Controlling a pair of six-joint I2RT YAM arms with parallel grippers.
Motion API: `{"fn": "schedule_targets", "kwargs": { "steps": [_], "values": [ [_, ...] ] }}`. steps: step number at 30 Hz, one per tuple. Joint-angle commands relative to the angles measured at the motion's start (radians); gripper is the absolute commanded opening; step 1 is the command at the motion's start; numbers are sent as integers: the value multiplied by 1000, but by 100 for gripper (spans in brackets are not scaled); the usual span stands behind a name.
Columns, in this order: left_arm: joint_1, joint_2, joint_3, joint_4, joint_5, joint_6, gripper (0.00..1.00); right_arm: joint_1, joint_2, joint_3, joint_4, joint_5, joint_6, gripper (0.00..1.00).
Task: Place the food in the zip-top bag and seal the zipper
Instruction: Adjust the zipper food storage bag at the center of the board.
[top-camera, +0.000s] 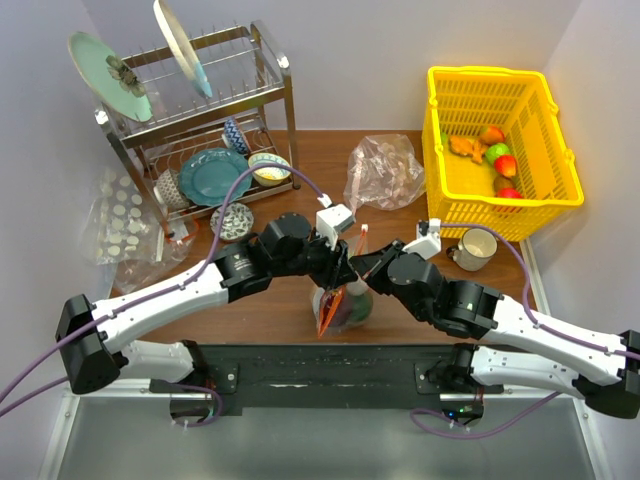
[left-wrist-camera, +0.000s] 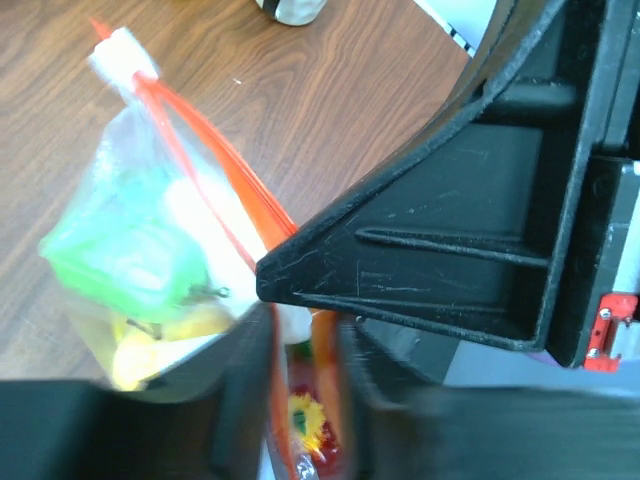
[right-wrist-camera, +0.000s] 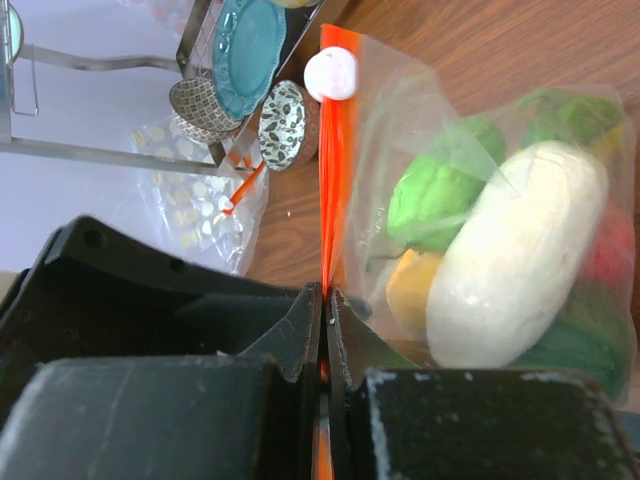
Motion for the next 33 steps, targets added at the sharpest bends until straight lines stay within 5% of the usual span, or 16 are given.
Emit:
{"fn": "schedule_targets", "kwargs": {
  "steps": [1, 3, 7, 11, 15, 21, 33],
  "values": [
    [-3, 8, 4, 12, -54, 16, 22, 5, -5, -1, 47, 12, 35, 0],
    [-3, 7, 12, -3, -68, 23, 4, 5, -6, -1, 42, 14, 29, 6],
    [-3, 1, 26, -29, -77, 39, 0, 5, -21, -9, 41, 26, -4, 44],
    [-3, -12, 44, -64, -82, 64, 0, 7, -74, -8, 33, 67, -107, 52],
    [-2, -33, 76, -109, -47, 116, 0, 5, -147, 9, 22, 135, -388, 59],
    [17, -76, 151, -179, 76, 179, 0, 5, -252, 17, 88, 23, -835, 57],
    [40, -127, 240, -308, 374, 311, 0, -2, -179, 146, 65, -297, -1127, 52]
  ]
}}
